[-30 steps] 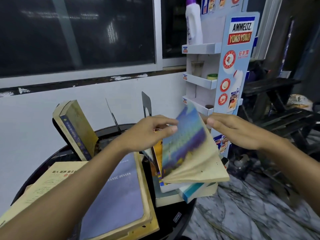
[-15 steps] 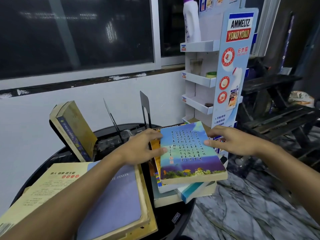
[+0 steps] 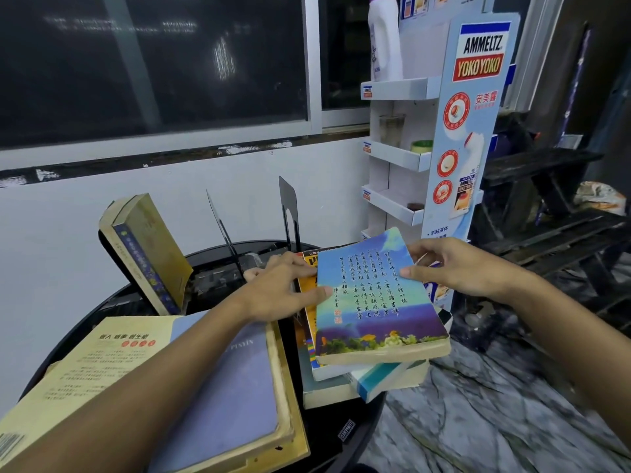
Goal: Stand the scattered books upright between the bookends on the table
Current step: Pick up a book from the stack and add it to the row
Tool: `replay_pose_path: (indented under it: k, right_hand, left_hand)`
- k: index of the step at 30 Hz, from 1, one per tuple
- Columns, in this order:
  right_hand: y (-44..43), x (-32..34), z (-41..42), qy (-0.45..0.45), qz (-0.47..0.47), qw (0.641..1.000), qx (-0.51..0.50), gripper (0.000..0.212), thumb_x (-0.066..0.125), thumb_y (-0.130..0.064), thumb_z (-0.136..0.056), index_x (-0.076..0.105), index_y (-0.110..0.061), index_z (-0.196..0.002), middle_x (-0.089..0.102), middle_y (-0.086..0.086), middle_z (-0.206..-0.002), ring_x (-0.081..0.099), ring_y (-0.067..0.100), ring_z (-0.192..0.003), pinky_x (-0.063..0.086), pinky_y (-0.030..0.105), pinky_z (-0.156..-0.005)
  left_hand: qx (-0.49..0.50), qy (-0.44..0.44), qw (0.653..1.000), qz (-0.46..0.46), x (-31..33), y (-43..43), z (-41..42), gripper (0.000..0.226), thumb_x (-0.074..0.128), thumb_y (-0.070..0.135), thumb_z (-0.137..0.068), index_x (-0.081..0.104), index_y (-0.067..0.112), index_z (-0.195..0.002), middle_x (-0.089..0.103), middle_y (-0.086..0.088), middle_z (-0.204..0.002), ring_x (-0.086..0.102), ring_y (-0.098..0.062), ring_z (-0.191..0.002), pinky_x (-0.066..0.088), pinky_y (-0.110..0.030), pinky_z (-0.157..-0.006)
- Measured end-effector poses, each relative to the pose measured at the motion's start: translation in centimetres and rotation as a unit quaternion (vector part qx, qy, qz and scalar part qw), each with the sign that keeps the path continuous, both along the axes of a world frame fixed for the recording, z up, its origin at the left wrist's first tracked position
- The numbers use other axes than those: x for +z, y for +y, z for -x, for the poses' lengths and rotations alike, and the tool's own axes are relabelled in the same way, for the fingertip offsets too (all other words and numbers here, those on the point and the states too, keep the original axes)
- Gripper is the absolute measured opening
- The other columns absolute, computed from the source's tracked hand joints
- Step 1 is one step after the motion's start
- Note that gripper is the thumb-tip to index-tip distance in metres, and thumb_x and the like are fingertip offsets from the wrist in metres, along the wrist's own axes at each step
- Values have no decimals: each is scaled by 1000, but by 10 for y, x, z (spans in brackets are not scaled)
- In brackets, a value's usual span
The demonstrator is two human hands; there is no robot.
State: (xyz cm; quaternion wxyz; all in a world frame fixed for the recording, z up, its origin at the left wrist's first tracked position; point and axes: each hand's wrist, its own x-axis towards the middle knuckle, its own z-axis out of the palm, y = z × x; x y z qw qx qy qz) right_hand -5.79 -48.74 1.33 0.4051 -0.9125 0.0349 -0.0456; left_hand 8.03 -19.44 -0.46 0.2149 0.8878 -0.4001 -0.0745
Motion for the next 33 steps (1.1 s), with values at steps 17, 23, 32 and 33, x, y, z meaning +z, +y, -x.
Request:
replay_pose_path:
  k: [17,23,32,33]
  right_hand:
    - [30,49,4,-203,-100,974,3,45,73,-16,-89,57,-18,-130,62,-3,-113,71,13,-91,61,35,-85]
    - [42,50,-7,-283,-106,953,7,45,73,-4,-88,52,-34,-114,56,-7,-101,60,5,-79,55,20,-78]
    - [40,38,-22,-300,-44,952,-41,51,80,-14,-84,47,-23,-123,63,-4,-112,65,13,-101,60,35,-87]
    - [41,37,-24,-312,-21,948,-62,56,82,-16,-83,45,-22,-125,59,-6,-110,63,13,-99,59,31,-85]
  left_hand:
    - [3,53,936,348,45,10,7,81,78,28,-86,36,34,-155,70,0,-109,75,-21,-89,58,-29,-86]
    - [-3,-5,930,368,57,16,4,83,80,24,-85,37,39,-154,69,4,-108,73,-17,-91,61,-29,-82]
    - [-22,13,930,367,47,16,5,63,80,19,-85,56,28,-143,64,2,-109,70,-15,-86,61,-39,-88]
    - [-22,8,932,363,47,16,5,60,79,21,-86,58,29,-141,63,2,-110,69,-15,-85,61,-41,-87]
